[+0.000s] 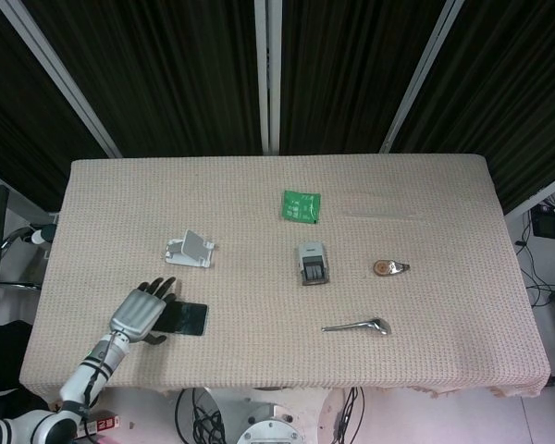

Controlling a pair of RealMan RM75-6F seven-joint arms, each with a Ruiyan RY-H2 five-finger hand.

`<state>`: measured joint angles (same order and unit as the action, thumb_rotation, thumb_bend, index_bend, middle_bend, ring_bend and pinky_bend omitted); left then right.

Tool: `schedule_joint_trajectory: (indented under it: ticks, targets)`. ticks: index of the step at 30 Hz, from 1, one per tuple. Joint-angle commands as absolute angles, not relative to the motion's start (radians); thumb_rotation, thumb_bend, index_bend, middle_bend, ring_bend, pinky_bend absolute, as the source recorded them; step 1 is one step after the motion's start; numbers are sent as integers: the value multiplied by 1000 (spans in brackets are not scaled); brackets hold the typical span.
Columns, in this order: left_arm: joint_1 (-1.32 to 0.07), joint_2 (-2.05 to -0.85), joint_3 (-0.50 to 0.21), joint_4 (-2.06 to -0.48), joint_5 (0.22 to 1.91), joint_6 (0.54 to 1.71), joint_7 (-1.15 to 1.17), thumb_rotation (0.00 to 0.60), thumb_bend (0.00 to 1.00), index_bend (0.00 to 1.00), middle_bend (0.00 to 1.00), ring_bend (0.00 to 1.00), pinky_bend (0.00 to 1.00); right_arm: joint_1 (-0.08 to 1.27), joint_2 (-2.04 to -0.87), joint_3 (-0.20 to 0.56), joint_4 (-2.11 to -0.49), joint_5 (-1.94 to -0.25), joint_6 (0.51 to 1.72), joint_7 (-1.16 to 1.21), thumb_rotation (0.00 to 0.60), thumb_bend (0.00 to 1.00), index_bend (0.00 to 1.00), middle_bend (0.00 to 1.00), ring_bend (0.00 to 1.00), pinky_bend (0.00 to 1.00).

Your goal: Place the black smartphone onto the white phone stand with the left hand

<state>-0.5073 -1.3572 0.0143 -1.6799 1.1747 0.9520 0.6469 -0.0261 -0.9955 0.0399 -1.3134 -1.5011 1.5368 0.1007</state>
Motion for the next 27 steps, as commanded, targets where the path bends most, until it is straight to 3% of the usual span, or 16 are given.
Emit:
schedule_joint_trajectory:
  ticks: [1,4,8,17,23,27]
  targets:
    - [-507,-1369,21,-1664,1194,960,622,547,155,290,26,55,212,-26,-996,39,-1313,-1501,1534,101,600,302,0,0,0,0]
    - [-510,-1379,25,-1650,1197,960,613,589,159,305,27,55,212,-26,-997,38,-1313,-1500,1529,100,600,301,0,0,0,0]
    - [-514,-1386,24,-1642,1197,964,601,600,180,344,29,56,212,-26,-998,39,-1311,-1496,1526,101,600,301,0,0,0,0]
    - [-515,-1387,21,-1640,1226,990,552,600,229,555,77,56,212,-25,-998,39,-1308,-1489,1515,102,600,302,0,0,0,0]
    - [-507,-1380,24,-1642,1261,1015,516,600,256,601,254,97,218,-25,-996,39,-1313,-1487,1511,99,600,301,0,0,0,0]
    - [-503,-1377,28,-1640,1283,1032,506,600,293,623,417,231,287,-25,-994,39,-1316,-1485,1508,98,600,301,0,0,0,0]
